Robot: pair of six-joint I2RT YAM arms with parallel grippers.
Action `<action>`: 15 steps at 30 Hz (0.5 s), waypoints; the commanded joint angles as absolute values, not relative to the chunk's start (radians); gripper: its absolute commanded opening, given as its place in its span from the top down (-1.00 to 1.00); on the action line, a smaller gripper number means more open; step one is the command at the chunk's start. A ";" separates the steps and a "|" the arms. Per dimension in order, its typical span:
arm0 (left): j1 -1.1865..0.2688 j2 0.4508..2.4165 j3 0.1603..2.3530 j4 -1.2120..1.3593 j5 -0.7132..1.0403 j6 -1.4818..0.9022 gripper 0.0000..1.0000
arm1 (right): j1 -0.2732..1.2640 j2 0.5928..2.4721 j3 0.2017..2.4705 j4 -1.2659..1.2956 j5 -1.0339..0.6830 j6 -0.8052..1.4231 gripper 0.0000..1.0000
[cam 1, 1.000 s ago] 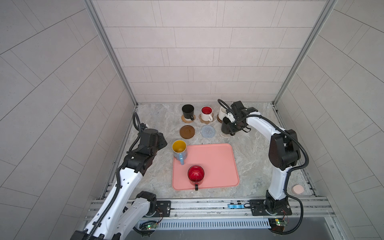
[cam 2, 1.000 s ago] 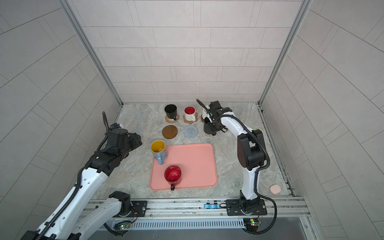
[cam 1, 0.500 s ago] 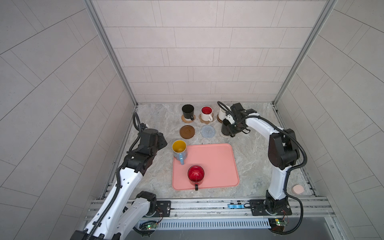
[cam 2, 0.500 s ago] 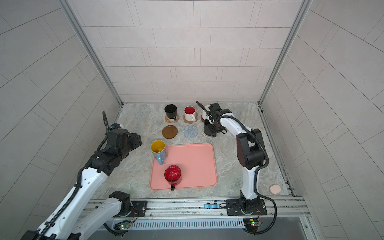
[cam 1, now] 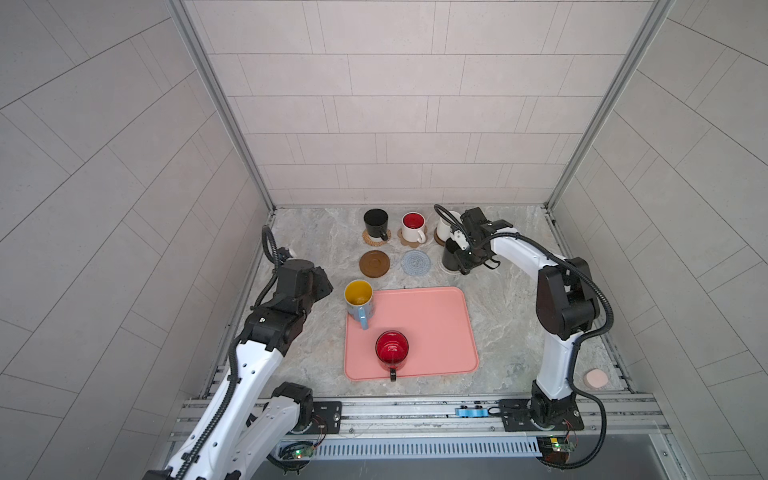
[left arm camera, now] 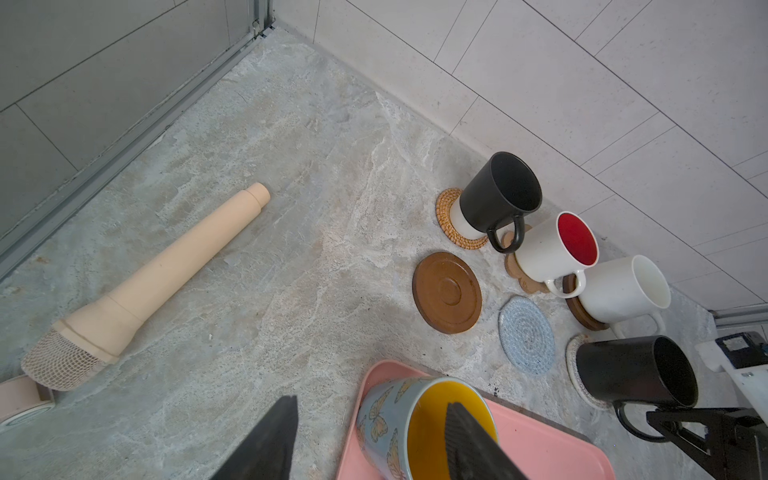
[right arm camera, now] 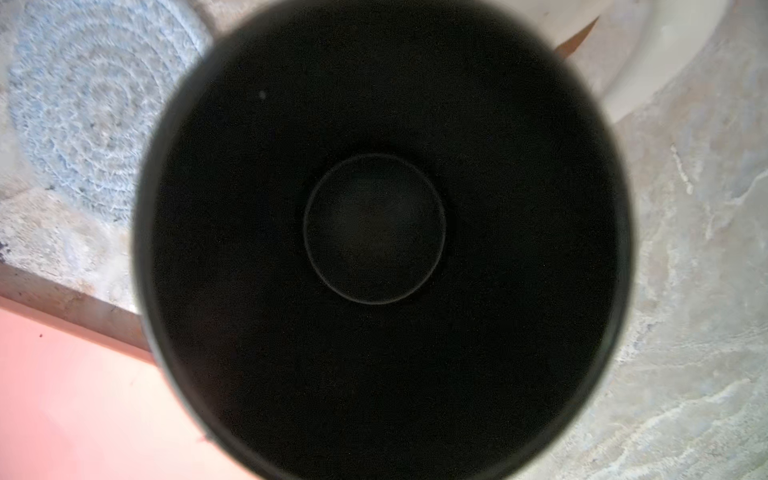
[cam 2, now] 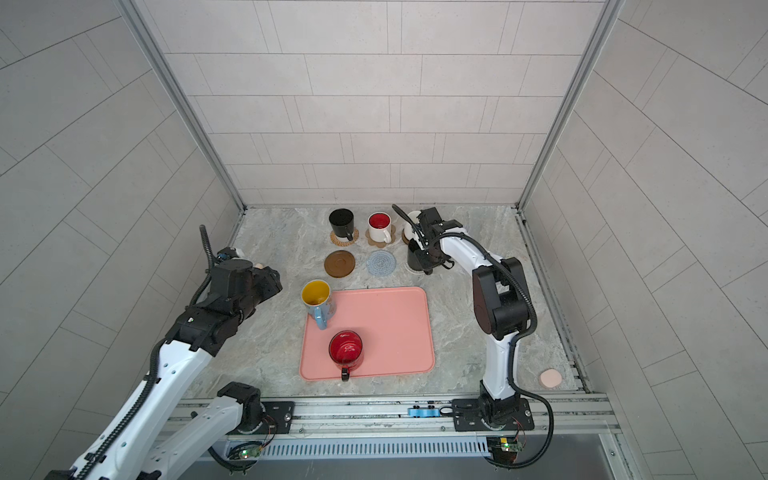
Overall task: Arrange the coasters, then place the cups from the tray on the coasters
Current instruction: 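Lower the black mug onto the multicolour knit coaster with the right gripper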
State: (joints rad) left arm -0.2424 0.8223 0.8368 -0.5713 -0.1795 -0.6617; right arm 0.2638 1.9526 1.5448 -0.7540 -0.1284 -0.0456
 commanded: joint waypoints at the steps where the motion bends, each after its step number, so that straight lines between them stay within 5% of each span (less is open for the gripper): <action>1: -0.235 0.806 0.822 -0.593 -0.203 -0.671 -0.27 | 0.274 1.930 1.537 -0.751 -0.124 -0.058 0.49; 15: -0.234 0.787 0.822 -0.607 -0.208 -0.671 -0.27 | 0.278 1.919 1.547 -0.764 -0.094 -0.070 0.39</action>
